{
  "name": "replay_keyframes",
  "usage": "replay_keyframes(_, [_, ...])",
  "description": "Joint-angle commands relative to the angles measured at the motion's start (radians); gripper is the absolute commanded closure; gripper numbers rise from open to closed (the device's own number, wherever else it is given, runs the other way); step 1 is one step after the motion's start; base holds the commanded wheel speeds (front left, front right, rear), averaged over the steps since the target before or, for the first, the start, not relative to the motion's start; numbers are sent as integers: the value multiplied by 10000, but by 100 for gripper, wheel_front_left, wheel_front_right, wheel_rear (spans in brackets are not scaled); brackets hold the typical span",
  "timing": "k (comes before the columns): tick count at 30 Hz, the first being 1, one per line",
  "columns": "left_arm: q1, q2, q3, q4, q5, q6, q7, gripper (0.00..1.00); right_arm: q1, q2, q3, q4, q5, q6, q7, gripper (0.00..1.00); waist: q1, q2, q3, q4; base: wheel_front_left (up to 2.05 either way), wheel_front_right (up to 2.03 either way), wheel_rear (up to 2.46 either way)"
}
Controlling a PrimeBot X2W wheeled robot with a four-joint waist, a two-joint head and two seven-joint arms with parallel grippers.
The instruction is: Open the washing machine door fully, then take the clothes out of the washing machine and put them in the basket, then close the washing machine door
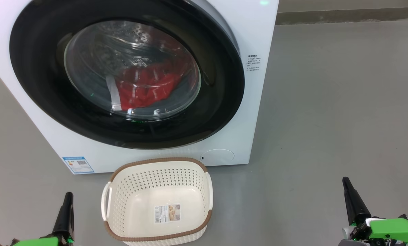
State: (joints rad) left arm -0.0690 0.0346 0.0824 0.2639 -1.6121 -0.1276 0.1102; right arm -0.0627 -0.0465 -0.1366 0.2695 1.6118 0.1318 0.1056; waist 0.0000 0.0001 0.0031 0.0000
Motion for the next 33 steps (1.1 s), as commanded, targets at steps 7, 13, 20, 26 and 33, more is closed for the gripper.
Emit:
replay_keyframes(7, [-389, 156, 311, -191, 32, -31, 28, 100, -452, -37, 232, -248, -28, -11, 74, 100, 0, -1, 0, 0, 0, 0, 0])
replay_keyframes(13, [-389, 156, 311, -191, 32, -31, 28, 100, -452, -37, 232, -248, -28, -11, 74, 100, 0, -1, 0, 0, 0, 0, 0])
replay_keyframes(20, [-389, 156, 311, -191, 32, -31, 28, 100, -452, -37, 232, -248, -28, -11, 74, 100, 0, -1, 0, 0, 0, 0, 0])
replay_keyframes(26, [-389, 156, 311, -191, 32, -31, 28, 100, -452, -37, 232, -248, -28, -11, 74, 100, 0, -1, 0, 0, 0, 0, 0])
replay_keyframes(33, [-389, 156, 311, -191, 32, -31, 28, 100, -452, -37, 232, -248, -28, -11, 74, 100, 0, -1, 0, 0, 0, 0, 0])
